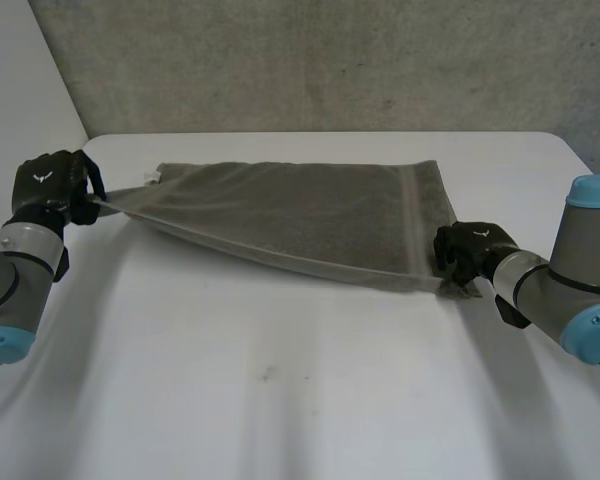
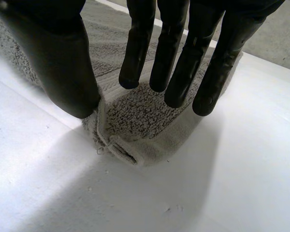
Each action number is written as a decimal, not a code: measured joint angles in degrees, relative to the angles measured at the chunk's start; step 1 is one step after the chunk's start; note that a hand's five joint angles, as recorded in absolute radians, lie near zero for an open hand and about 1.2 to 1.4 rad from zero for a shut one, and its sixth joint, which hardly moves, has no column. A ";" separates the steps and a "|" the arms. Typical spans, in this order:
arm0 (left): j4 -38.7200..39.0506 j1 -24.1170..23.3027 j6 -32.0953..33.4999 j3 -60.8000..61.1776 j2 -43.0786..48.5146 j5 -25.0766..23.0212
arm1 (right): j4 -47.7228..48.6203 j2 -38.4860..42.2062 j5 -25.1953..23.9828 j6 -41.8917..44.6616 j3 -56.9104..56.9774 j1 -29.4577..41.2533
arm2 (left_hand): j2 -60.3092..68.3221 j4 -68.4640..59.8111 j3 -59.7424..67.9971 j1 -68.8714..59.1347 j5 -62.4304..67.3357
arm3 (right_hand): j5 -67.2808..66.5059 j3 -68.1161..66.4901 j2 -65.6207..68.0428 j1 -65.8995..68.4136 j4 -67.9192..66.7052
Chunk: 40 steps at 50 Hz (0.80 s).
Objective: Fold the towel.
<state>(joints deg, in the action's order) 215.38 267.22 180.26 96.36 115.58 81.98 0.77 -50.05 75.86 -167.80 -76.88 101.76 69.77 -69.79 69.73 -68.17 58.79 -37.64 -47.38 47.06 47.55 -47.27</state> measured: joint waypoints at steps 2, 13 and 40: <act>-0.13 -0.02 0.00 0.02 0.00 0.01 | -0.03 0.04 -0.12 0.16 0.01 0.03 | 0.00 0.00 0.00 0.00 0.00 | -4.44 -4.51 5.15 4.75 -4.58; -2.05 -0.04 0.22 2.34 -2.99 0.00 | -1.61 -6.29 -1.48 2.47 -0.76 -0.74 | 0.00 0.00 0.00 0.00 0.00 | -29.11 -29.21 29.80 28.77 -29.58; -32.22 9.06 20.82 17.64 -31.07 -11.17 | -39.22 -25.19 -10.11 43.62 0.45 -12.43 | 0.00 0.00 0.00 -0.58 0.38 | -29.12 -29.29 29.80 28.77 -29.59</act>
<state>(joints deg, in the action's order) 183.16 276.28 201.07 114.00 84.51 70.80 -38.45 -75.24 65.75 -124.18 -76.44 89.33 69.77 -69.79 69.73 -68.75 59.18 -66.76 -76.67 76.87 76.32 -76.87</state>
